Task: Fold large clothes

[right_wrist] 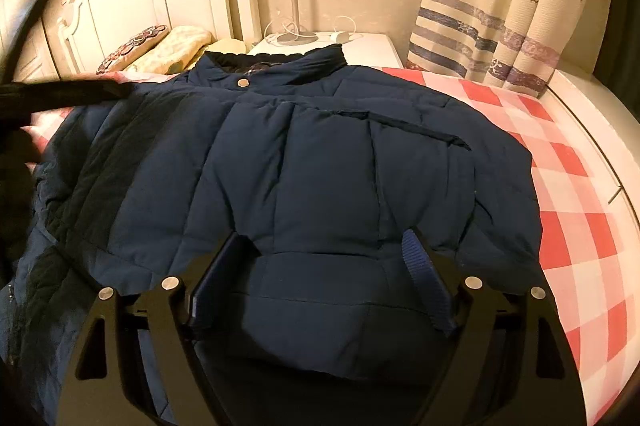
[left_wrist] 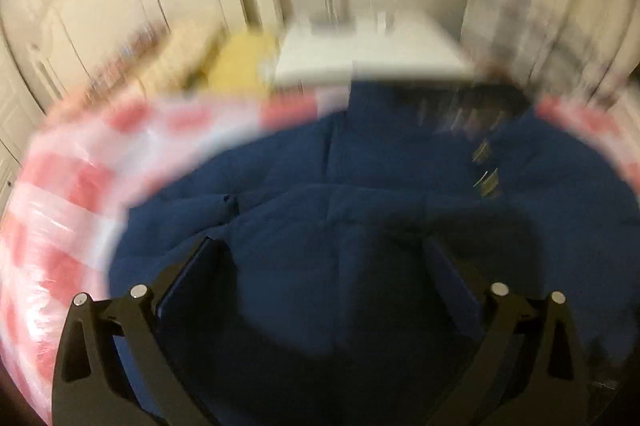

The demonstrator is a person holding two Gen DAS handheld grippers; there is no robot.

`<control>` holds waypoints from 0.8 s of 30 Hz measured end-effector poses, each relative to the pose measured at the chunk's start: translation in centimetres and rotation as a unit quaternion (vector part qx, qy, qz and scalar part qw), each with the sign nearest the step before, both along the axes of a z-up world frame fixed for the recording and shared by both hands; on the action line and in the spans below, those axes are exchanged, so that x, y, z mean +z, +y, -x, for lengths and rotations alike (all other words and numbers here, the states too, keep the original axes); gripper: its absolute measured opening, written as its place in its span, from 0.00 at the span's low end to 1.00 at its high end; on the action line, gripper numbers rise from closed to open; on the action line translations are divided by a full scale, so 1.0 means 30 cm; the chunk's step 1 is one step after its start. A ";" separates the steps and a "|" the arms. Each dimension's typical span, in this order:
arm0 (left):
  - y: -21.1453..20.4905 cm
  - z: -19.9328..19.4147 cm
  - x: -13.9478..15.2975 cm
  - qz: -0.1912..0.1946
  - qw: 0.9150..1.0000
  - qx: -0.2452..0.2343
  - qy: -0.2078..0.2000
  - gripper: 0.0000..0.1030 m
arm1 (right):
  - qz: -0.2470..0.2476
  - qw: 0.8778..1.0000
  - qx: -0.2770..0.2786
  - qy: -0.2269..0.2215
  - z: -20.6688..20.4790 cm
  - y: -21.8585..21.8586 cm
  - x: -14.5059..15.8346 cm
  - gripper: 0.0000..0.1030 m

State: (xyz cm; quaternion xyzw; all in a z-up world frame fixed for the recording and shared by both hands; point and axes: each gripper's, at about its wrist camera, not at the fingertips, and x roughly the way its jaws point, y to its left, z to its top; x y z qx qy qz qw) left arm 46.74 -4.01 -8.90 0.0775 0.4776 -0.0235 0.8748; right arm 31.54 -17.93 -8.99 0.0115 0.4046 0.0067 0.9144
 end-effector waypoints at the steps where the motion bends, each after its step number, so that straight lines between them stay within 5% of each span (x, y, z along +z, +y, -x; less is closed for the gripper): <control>1: 0.004 0.002 -0.003 0.003 1.000 0.000 -0.010 0.98 | -0.003 1.000 0.002 -0.002 0.001 0.001 0.001 0.78; 3: 0.002 0.001 0.014 0.000 1.000 0.000 0.000 0.98 | -0.009 1.000 0.003 -0.001 0.002 -0.003 0.001 0.79; 7: 0.146 0.032 0.128 0.068 0.993 0.062 -0.077 0.97 | -0.018 1.000 0.006 -0.001 0.000 -0.007 0.001 0.81; 9: 0.238 -0.018 0.077 0.078 0.991 0.104 -0.037 0.97 | -0.017 1.000 0.006 -0.001 0.000 -0.005 0.000 0.81; 11: 0.239 -0.068 0.001 0.050 0.995 0.080 0.010 0.98 | -0.019 1.000 0.009 -0.001 -0.001 -0.003 0.000 0.81; 13: 0.220 -0.042 0.004 0.022 0.998 0.051 -0.013 0.98 | -0.016 1.000 0.010 -0.002 0.001 0.002 0.000 0.81; 18: 0.248 0.137 0.096 0.065 0.992 0.069 -0.082 0.98 | -0.017 1.000 0.008 -0.001 0.000 0.000 0.000 0.81; 21: 0.228 0.204 0.017 0.030 0.996 0.058 -0.054 0.98 | -0.017 1.000 0.008 -0.001 0.000 0.000 -0.001 0.81; 24: 0.213 0.254 -0.012 0.007 0.997 0.024 -0.079 0.98 | -0.016 1.000 0.008 -0.001 0.000 0.001 -0.001 0.82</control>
